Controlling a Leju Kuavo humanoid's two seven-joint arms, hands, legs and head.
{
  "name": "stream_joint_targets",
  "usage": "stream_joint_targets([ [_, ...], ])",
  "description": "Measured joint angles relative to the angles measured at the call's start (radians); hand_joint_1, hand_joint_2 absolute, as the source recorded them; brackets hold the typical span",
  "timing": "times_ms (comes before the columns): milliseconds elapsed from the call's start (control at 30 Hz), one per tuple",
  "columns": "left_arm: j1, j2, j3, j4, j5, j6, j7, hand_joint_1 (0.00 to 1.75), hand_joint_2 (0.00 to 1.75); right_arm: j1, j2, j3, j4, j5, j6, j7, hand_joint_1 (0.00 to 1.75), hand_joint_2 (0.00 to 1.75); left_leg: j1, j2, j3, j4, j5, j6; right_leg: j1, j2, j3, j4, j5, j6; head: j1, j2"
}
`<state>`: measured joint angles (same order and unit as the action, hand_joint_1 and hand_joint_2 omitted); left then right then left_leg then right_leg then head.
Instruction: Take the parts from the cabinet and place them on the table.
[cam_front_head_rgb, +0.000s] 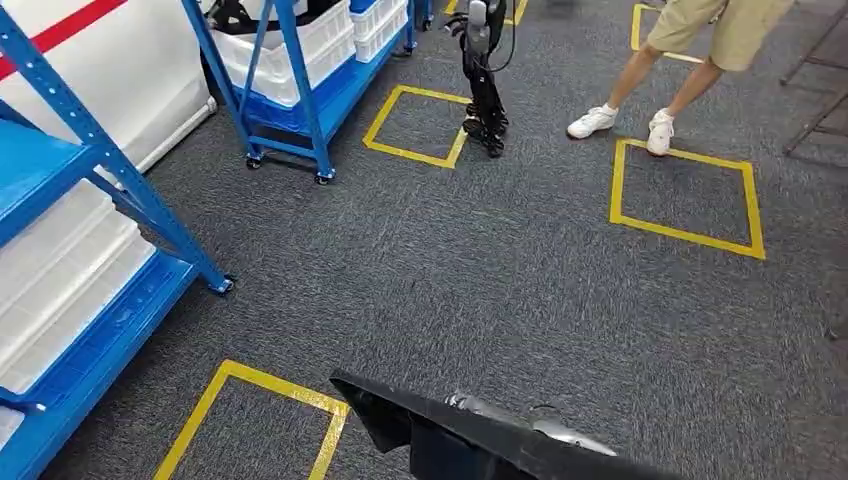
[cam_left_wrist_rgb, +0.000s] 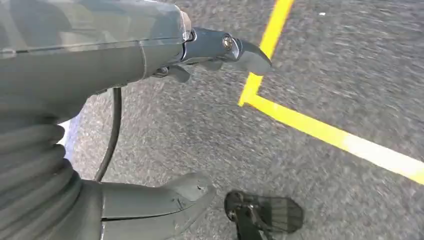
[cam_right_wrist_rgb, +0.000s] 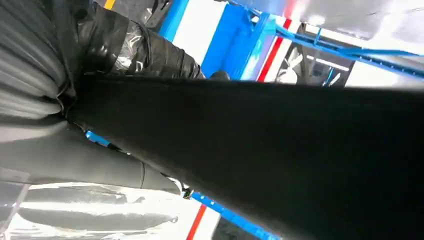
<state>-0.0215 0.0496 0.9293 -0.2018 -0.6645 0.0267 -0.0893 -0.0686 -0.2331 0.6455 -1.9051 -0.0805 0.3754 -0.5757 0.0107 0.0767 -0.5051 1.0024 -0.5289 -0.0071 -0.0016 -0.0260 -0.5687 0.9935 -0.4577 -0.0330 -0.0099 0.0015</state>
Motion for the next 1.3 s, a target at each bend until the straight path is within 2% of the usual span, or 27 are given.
stream_joint_targets([
  [33, 0.001, 0.0, 0.0, 0.0, -0.002, 0.0, -0.002, 0.0, 1.75, -0.003, 0.004, 0.0, -0.003, -0.003, 0.0, 0.0, 1.75, 1.75, 0.003, -0.04, -0.025, 0.059, -0.04, -0.001, -0.001, 0.008, -0.001, 0.0, 0.002, -0.007, 0.0, 0.0],
  [67, 0.004, 0.0, 0.001, 0.0, -0.003, 0.0, -0.002, 0.0, 1.75, -0.003, 0.009, 0.0, -0.004, -0.007, 0.0, 0.0, 1.75, 1.75, 0.003, -0.061, -0.061, 0.139, -0.082, -0.003, -0.001, 0.019, -0.002, 0.0, 0.002, -0.008, 0.0, 0.0],
  [133, 0.009, 0.0, 0.003, 0.0, -0.003, 0.0, -0.002, 0.0, 1.75, 0.001, 0.013, 0.0, -0.004, -0.012, 0.0, 0.002, 1.75, 1.75, 0.003, -0.071, -0.139, 0.297, -0.137, -0.008, -0.001, 0.047, -0.005, 0.003, 0.002, -0.009, 0.0, 0.0],
  [167, 0.01, 0.0, 0.005, 0.0, -0.003, 0.0, -0.002, 0.0, 1.75, 0.003, 0.015, 0.0, -0.004, -0.016, 0.0, 0.003, 1.75, 1.75, 0.003, -0.071, -0.151, 0.312, -0.126, -0.009, -0.001, 0.06, -0.006, 0.006, 0.002, -0.008, 0.0, 0.0],
  [200, 0.011, 0.0, 0.007, 0.0, -0.003, -0.001, -0.002, 0.0, 1.75, 0.004, 0.016, 0.0, -0.004, -0.017, 0.0, 0.005, 1.75, 1.75, 0.004, -0.071, -0.14, 0.278, -0.092, -0.008, -0.002, 0.073, -0.005, 0.009, 0.001, -0.008, 0.0, 0.0],
  [267, 0.009, 0.0, 0.011, 0.0, -0.003, -0.001, -0.002, 0.0, 1.75, 0.004, 0.019, 0.0, -0.004, -0.023, 0.0, 0.008, 1.75, 1.75, 0.009, -0.087, -0.068, 0.111, 0.009, -0.008, -0.003, 0.101, -0.002, 0.014, -0.002, -0.004, 0.0, 0.0],
  [300, 0.01, 0.0, 0.014, 0.0, -0.003, -0.002, -0.002, 0.0, 1.75, 0.004, 0.02, 0.0, -0.005, -0.026, 0.0, 0.011, 1.75, 1.75, 0.014, -0.127, -0.035, 0.028, 0.045, -0.009, -0.004, 0.113, -0.003, 0.016, -0.003, 0.001, 0.0, 0.0],
  [333, 0.01, -0.001, 0.016, 0.0, -0.003, -0.003, -0.002, 0.0, 1.75, 0.003, 0.023, 0.0, -0.006, -0.029, 0.0, 0.012, 1.75, 1.75, 0.013, -0.161, -0.027, 0.005, 0.035, -0.008, 0.001, 0.123, -0.008, 0.02, -0.002, 0.007, 0.0, 0.0],
  [467, 0.01, -0.001, 0.018, 0.0, -0.005, -0.003, -0.003, 0.0, 1.75, 0.006, 0.027, 0.0, -0.013, -0.041, 0.0, 0.015, 1.75, 1.75, 0.01, -0.124, -0.02, -0.01, 0.04, 0.016, -0.007, 0.166, -0.022, 0.012, 0.011, 0.035, 0.0, 0.0],
  [500, 0.007, -0.001, 0.018, 0.0, -0.005, -0.003, -0.003, 0.0, 1.75, 0.008, 0.027, 0.0, -0.014, -0.043, 0.0, 0.015, 1.75, 1.75, 0.013, -0.108, -0.019, -0.017, 0.046, 0.026, -0.009, 0.137, -0.024, 0.029, 0.0, 0.037, 0.0, 0.0],
  [533, 0.005, -0.001, 0.018, 0.0, -0.005, -0.002, -0.003, 0.0, 1.75, 0.008, 0.027, -0.001, -0.017, -0.046, 0.0, 0.015, 1.75, 1.75, 0.01, -0.099, -0.018, -0.02, 0.047, 0.034, -0.002, 0.068, -0.048, 0.076, -0.034, 0.04, 0.001, 0.0],
  [567, 0.007, -0.001, 0.018, 0.0, -0.005, -0.001, -0.004, 0.0, 1.75, 0.006, 0.028, -0.001, -0.018, -0.047, 0.0, 0.015, 1.75, 1.75, 0.006, -0.087, -0.019, -0.019, 0.047, 0.042, -0.003, 0.044, -0.08, 0.144, -0.073, 0.043, 0.0, 0.0],
  [633, 0.013, -0.001, 0.019, 0.0, -0.005, -0.001, -0.004, 0.0, 1.75, 0.008, 0.031, -0.001, -0.018, -0.047, 0.001, 0.016, 1.75, 1.75, 0.0, -0.057, -0.02, -0.018, 0.044, 0.045, -0.007, 0.034, -0.157, 0.303, -0.142, 0.047, 0.0, 0.0],
  [667, 0.014, -0.001, 0.019, 0.0, -0.005, -0.001, -0.003, 0.0, 1.75, 0.008, 0.032, -0.001, -0.018, -0.047, 0.002, 0.016, 1.75, 1.75, -0.002, -0.044, -0.02, -0.018, 0.044, 0.046, -0.008, 0.033, -0.173, 0.336, -0.145, 0.047, 0.0, 0.0],
  [700, 0.013, -0.001, 0.02, 0.0, -0.005, -0.001, -0.003, 0.0, 1.75, 0.008, 0.032, -0.001, -0.018, -0.047, 0.002, 0.016, 1.75, 1.75, -0.003, -0.031, -0.019, -0.018, 0.043, 0.045, -0.008, 0.031, -0.165, 0.321, -0.126, 0.047, 0.0, 0.0],
  [767, 0.009, -0.001, 0.02, 0.0, -0.005, -0.001, -0.003, 0.0, 1.75, 0.008, 0.032, -0.001, -0.019, -0.048, 0.005, 0.016, 1.75, 1.75, -0.005, -0.01, -0.015, -0.019, 0.039, 0.044, -0.004, 0.02, -0.084, 0.177, -0.047, 0.037, 0.0, 0.0],
  [800, 0.008, -0.002, 0.02, 0.0, -0.005, -0.001, -0.003, 0.0, 1.75, 0.008, 0.032, -0.001, -0.02, -0.05, 0.005, 0.016, 1.75, 1.75, -0.006, -0.002, -0.01, -0.019, 0.037, 0.041, 0.002, -0.01, -0.023, 0.07, -0.007, 0.026, 0.0, 0.0],
  [833, 0.008, -0.002, 0.02, 0.0, -0.005, -0.001, -0.002, 0.0, 1.75, 0.006, 0.032, -0.001, -0.022, -0.052, 0.004, 0.016, 1.75, 1.75, -0.007, 0.007, -0.006, -0.02, 0.035, 0.038, 0.017, -0.072, 0.005, 0.014, -0.017, 0.014, 0.0, 0.0],
  [867, 0.008, -0.003, 0.021, 0.0, -0.005, -0.001, -0.002, 0.0, 1.75, 0.004, 0.033, -0.001, -0.023, -0.053, 0.004, 0.017, 1.75, 1.75, -0.011, 0.013, -0.007, -0.017, 0.03, 0.031, 0.024, -0.074, 0.007, 0.007, -0.015, 0.011, 0.0, 0.0],
  [967, 0.006, -0.005, 0.022, 0.0, -0.005, -0.001, -0.001, 0.0, 1.75, 0.006, 0.034, -0.001, -0.025, -0.055, 0.004, 0.017, 1.75, 1.75, -0.009, 0.051, 0.004, -0.024, 0.028, 0.02, 0.027, -0.029, -0.001, 0.007, -0.013, 0.004, 0.0, 0.0],
  [1000, 0.004, -0.005, 0.022, 0.0, -0.006, -0.001, -0.001, 0.0, 1.75, 0.007, 0.034, -0.001, -0.028, -0.055, 0.004, 0.017, 1.75, 1.75, -0.01, 0.049, 0.002, -0.02, 0.016, 0.013, 0.009, -0.014, 0.013, -0.012, -0.002, -0.005, -0.001, 0.0],
  [1033, 0.002, -0.005, 0.022, 0.0, -0.006, -0.001, -0.001, 0.0, 1.75, 0.008, 0.035, -0.001, -0.03, -0.056, 0.004, 0.016, 1.75, 1.75, -0.007, 0.001, -0.001, 0.004, -0.002, 0.009, 0.011, -0.008, 0.016, -0.019, 0.001, -0.007, 0.0, 0.0],
  [1067, 0.003, -0.006, 0.022, 0.0, -0.006, -0.001, 0.0, 0.0, 1.75, 0.005, 0.037, -0.001, -0.03, -0.058, 0.004, 0.016, 1.75, 1.75, -0.004, -0.041, -0.032, 0.072, -0.044, 0.008, 0.009, 0.003, 0.015, -0.019, 0.003, -0.012, -0.001, 0.0],
  [1133, 0.009, -0.006, 0.024, 0.0, -0.006, -0.001, 0.001, 0.0, 1.75, 0.006, 0.042, -0.001, -0.03, -0.058, 0.005, 0.017, 1.75, 1.75, -0.001, -0.069, -0.114, 0.239, -0.12, 0.002, 0.008, 0.029, 0.012, -0.018, 0.003, -0.014, -0.001, 0.0],
  [1167, 0.01, -0.005, 0.025, 0.0, -0.006, -0.001, 0.002, 0.0, 1.75, 0.006, 0.042, -0.001, -0.03, -0.058, 0.007, 0.018, 1.75, 1.75, 0.0, -0.071, -0.147, 0.298, -0.131, -0.001, 0.007, 0.044, 0.011, -0.015, 0.002, -0.014, -0.001, 0.0],
  [1233, 0.011, -0.005, 0.025, 0.0, -0.007, -0.003, 0.002, 0.0, 1.75, 0.006, 0.042, -0.001, -0.03, -0.058, 0.008, 0.019, 1.75, 1.75, 0.005, -0.071, -0.14, 0.262, -0.076, -0.006, 0.004, 0.072, 0.011, -0.006, -0.001, -0.01, -0.001, 0.0],
  [1300, 0.008, -0.003, 0.025, 0.0, -0.009, -0.003, 0.002, 0.0, 1.75, 0.006, 0.045, -0.001, -0.03, -0.062, 0.006, 0.029, 1.75, 1.75, 0.013, -0.088, -0.061, 0.084, 0.028, -0.012, -0.003, 0.099, 0.012, 0.01, -0.011, 0.001, -0.001, 0.0],
])
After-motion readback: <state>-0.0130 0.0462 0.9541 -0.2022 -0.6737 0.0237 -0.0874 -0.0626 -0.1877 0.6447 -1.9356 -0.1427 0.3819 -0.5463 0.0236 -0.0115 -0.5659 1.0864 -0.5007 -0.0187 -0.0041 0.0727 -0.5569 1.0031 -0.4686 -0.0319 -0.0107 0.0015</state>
